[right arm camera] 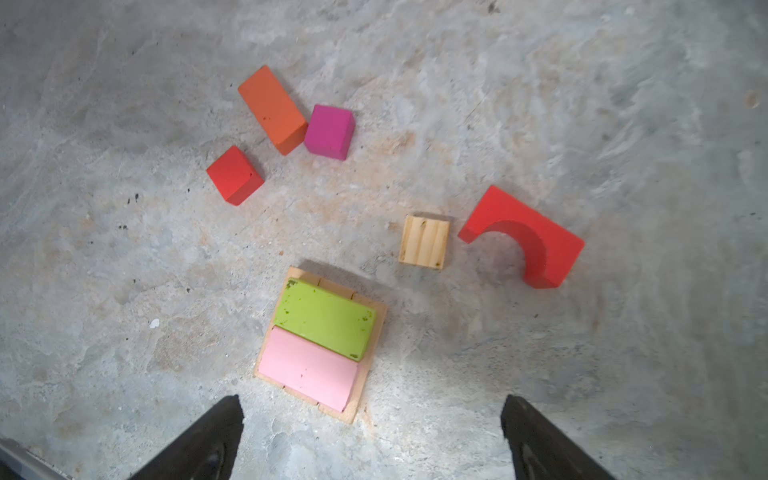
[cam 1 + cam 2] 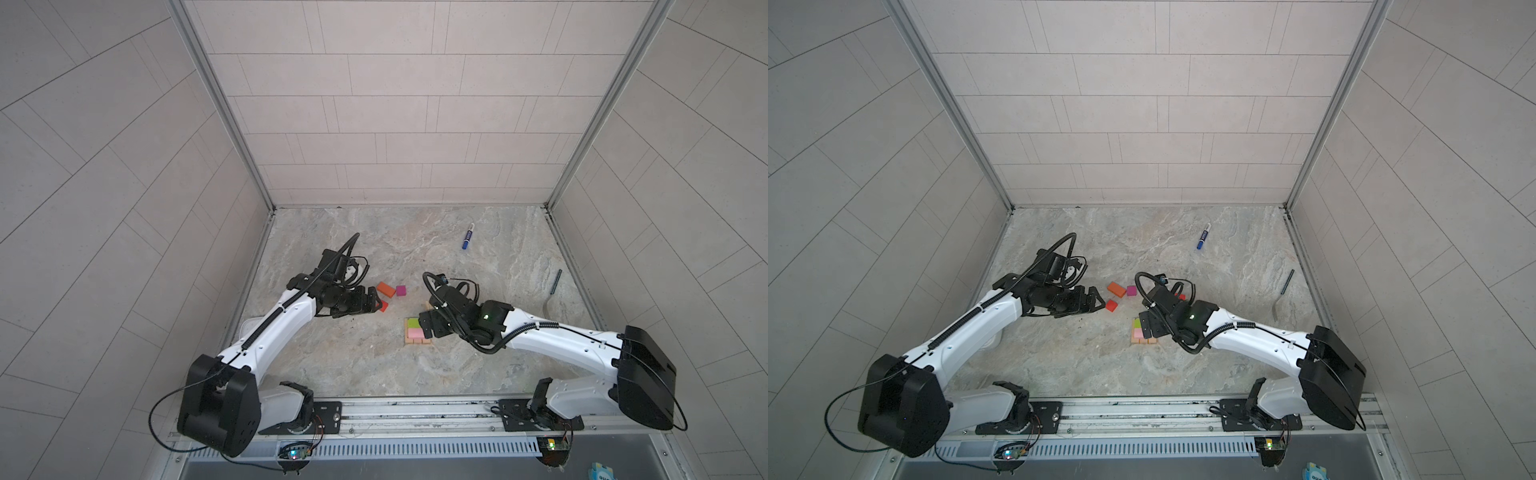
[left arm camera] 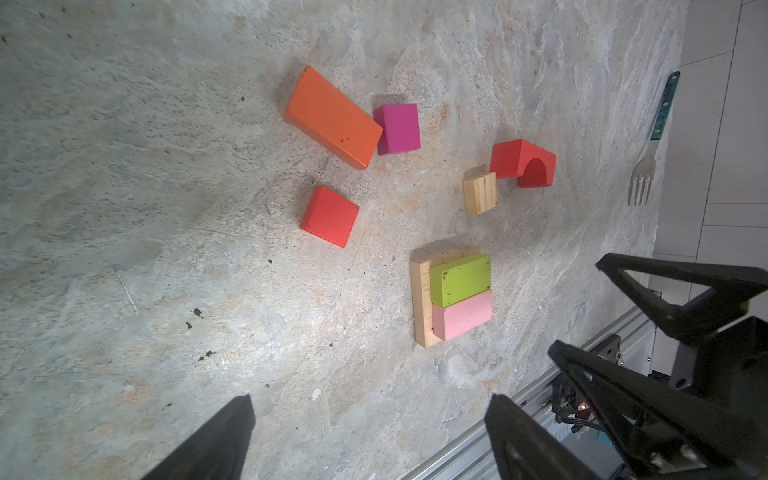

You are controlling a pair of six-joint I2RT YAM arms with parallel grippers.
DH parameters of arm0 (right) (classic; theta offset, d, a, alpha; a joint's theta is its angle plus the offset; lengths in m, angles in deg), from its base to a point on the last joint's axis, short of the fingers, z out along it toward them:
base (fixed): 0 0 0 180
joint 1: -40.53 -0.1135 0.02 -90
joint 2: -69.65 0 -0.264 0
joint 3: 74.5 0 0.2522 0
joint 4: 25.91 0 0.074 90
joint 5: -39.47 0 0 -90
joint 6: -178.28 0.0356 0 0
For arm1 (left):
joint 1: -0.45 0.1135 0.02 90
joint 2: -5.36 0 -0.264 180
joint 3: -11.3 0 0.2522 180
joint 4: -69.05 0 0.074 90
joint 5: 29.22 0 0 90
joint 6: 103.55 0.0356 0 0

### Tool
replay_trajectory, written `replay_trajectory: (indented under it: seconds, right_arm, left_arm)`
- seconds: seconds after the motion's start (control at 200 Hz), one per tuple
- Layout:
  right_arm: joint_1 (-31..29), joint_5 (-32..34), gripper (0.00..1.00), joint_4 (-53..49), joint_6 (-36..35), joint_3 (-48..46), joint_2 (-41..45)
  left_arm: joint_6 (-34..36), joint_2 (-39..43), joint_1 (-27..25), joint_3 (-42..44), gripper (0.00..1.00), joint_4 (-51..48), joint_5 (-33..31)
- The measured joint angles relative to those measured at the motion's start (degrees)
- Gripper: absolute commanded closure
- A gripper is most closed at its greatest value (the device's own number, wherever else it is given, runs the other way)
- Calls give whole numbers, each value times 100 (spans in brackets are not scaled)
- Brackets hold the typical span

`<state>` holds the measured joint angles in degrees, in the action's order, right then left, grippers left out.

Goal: Build the wood block tower
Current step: 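Move the right gripper to the red arch block and lower over it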

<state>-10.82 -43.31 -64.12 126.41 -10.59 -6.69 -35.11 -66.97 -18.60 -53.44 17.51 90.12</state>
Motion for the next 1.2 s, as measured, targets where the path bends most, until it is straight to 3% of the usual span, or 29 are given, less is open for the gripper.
replay_trajectory:
  seconds: [0.52,0.69,1.201]
  right_arm:
    - [879,90,5,-527,-789,957,-354]
    - [1075,92,1,-767,-868,1213,-605]
    - [1377,142,1,-1408,260,2153,-2063]
  left_arm:
    - [0,0,0,0,6,0,0]
    - [0,0,0,0,6,0,-2]
    - [0,7,0,0,6,0,0]
